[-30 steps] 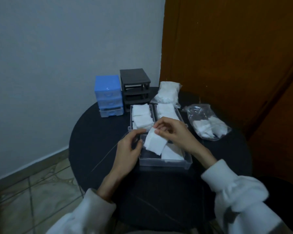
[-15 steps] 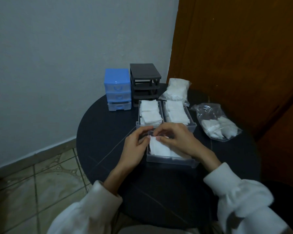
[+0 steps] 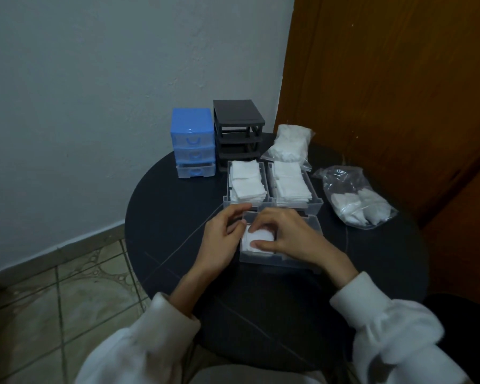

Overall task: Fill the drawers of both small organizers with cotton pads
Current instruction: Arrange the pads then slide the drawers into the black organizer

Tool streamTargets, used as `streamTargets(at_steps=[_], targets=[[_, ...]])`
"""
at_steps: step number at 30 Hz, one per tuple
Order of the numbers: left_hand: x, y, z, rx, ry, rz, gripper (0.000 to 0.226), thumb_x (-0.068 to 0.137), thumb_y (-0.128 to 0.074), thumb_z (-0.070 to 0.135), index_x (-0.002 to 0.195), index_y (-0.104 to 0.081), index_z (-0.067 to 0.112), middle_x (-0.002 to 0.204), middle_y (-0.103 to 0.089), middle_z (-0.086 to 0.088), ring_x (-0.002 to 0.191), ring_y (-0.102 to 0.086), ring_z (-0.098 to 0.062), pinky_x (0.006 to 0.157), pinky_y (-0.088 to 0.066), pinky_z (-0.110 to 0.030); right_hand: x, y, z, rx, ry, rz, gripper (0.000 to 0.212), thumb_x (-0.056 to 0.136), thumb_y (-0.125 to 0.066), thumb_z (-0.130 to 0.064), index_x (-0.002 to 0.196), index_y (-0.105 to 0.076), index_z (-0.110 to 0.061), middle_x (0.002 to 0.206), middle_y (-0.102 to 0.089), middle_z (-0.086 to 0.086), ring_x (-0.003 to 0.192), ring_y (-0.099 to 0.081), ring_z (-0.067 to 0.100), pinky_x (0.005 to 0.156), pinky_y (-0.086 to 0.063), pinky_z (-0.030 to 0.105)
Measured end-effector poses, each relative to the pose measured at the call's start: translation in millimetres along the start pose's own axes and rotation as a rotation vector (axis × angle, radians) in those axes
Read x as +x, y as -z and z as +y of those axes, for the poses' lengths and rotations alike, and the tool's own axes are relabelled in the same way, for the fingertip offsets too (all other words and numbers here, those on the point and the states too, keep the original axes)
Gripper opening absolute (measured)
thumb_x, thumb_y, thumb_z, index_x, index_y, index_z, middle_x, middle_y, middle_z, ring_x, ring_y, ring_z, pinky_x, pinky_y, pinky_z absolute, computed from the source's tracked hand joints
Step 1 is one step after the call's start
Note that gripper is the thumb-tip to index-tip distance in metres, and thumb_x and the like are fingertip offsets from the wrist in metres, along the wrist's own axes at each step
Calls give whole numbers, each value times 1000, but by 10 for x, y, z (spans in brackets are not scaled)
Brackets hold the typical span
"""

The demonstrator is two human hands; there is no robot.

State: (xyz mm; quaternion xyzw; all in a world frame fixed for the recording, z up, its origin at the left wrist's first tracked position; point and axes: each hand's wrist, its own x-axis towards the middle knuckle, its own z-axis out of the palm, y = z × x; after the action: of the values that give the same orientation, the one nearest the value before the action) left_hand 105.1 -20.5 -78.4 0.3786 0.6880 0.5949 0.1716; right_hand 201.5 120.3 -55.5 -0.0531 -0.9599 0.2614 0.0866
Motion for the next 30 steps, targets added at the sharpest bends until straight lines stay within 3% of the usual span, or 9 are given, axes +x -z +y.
streamTargets(at_steps=[4,8,14,19,22,26,30], targets=[[-2,-6,4,4,-12,2,39,91,-46,-6,124,-57,13,121,-60,4,111,-54,7,89,-43,-8,-13,-8,-30,-12,-10,8,31,78,-72,-39,103,-67,-22,105,-60,-10,94,-52,1,82,-47,23],[-2,-2,33,34,-40,-6,39,91,-46,-5,123,-57,14,116,-59,8,104,-53,15,85,-41,-4,-52,53,-49,78,-18,32,26,81,-70,-33,102,-68,-19,102,-63,-9,92,-56,-1,81,-46,16],[3,-54,187,225,-170,53,34,92,-50,3,120,-60,20,111,-58,16,101,-50,17,85,-36,-1,-382,384,78,200,-82,290,13,88,-62,-16,98,-66,-24,93,-62,-17,91,-58,-5,79,-46,9],[98,-371,517,280,-255,-67,31,95,-48,10,121,-57,24,122,-57,10,113,-49,3,90,-35,-2,-862,558,408,39,-216,452,16,87,-60,-11,93,-61,-25,94,-61,-11,90,-56,-4,78,-41,4],[250,-724,668,285,-281,-132,30,93,-52,9,120,-58,20,122,-58,6,108,-50,1,86,-34,2,-1061,617,600,-49,-322,532,19,85,-63,-5,92,-62,-22,93,-60,-8,84,-55,-3,75,-39,1],[484,-1201,740,385,-267,-255,37,88,-60,12,125,-53,13,126,-56,-4,113,-52,-13,90,-36,-14,-1153,629,796,-96,-408,600,24,82,-65,-1,102,-65,-15,101,-62,-2,92,-57,6,78,-37,3],[649,-1506,663,503,-253,-318,43,83,-67,16,123,-52,12,124,-56,-9,113,-53,-23,95,-45,-39,-1095,570,878,-116,-448,581,33,84,-63,-4,116,-61,-10,116,-62,5,101,-53,3,90,-38,14]])
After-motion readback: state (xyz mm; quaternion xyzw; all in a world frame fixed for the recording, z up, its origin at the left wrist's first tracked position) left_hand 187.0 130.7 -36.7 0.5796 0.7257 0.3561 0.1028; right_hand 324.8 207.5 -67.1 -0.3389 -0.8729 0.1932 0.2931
